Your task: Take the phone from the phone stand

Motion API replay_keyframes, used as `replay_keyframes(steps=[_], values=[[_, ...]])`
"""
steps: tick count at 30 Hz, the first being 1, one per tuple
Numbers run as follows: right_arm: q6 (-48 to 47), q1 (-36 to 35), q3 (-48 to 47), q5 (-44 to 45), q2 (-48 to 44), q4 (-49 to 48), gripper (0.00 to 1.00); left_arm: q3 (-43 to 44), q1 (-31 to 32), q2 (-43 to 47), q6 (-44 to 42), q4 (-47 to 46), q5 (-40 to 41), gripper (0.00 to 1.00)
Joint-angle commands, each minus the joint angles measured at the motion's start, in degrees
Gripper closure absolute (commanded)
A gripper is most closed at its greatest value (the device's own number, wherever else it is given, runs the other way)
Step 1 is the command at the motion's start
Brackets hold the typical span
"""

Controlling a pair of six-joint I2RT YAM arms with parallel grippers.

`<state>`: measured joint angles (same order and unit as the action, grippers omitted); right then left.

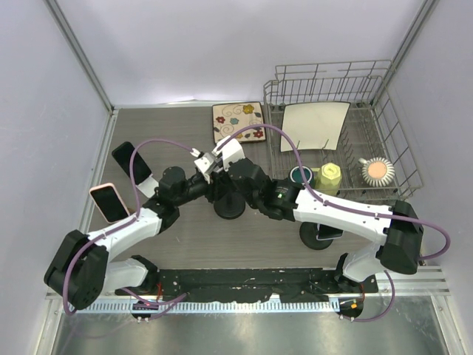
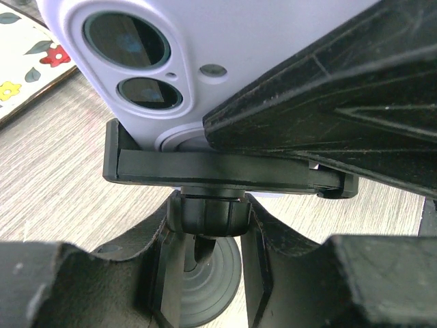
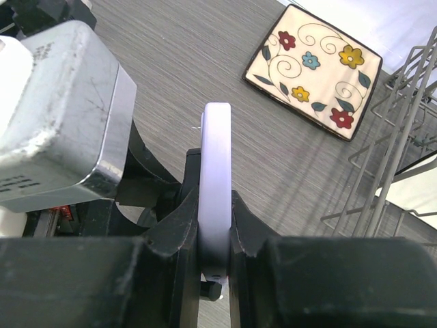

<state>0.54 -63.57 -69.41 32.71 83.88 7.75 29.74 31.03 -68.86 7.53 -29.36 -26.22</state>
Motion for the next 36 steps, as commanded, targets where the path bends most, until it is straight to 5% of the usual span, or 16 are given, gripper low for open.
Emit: replay_keyframes(steps=[1, 6, 7, 8, 11, 14, 28, 31, 36], values=[[1.9, -0.9, -0.6, -3.3, -4.3, -4.5, 0.99, -0.4, -0.6, -0.5, 0.8, -4.5, 2.0, 1.0], [1.9, -0.9, -0.5, -2.7, -4.9, -4.6, 0.99, -0.6, -0.6, 0.0, 0.8, -4.2, 1.6, 0.96], [1.9, -0.9, -0.6, -2.7, -4.9, -4.8, 0.99, -0.7, -0.6, 0.0, 0.7, -4.2, 1.6, 0.89], [1.8, -0.9, -0.5, -2.6, -5.0, -4.8, 0.99, -1.1, -0.6, 0.0, 0.8, -4.3, 1.7, 0.66], [1.7, -0.9, -0.2, -2.4, -5.3, -5.5, 0.99, -2.4, -0.6, 0.0, 0.6, -6.5, 2.1, 0.39], [1.7, -0.9, 0.2, -2.3, -5.5, -6.1, 0.99, -3.6, -0.6, 0.0, 1.5, -9.2, 3.2, 0.33], [2.0, -0.9, 2.3, -4.3, -6.6, -7.0, 0.99, -4.1, -0.6, -1.8, 4.9, -13.4, 2.1, 0.42], [2.2, -0.9, 2.0, -5.2, -6.6, -6.5, 0.99, -3.5, -0.6, -3.1, 5.8, -13.5, 1.2, 0.54], [2.7, -1.0, 1.8, -4.9, -7.0, -4.2, 0.99, -3.5, -0.6, -3.3, 6.4, -13.6, 1.6, 0.92]])
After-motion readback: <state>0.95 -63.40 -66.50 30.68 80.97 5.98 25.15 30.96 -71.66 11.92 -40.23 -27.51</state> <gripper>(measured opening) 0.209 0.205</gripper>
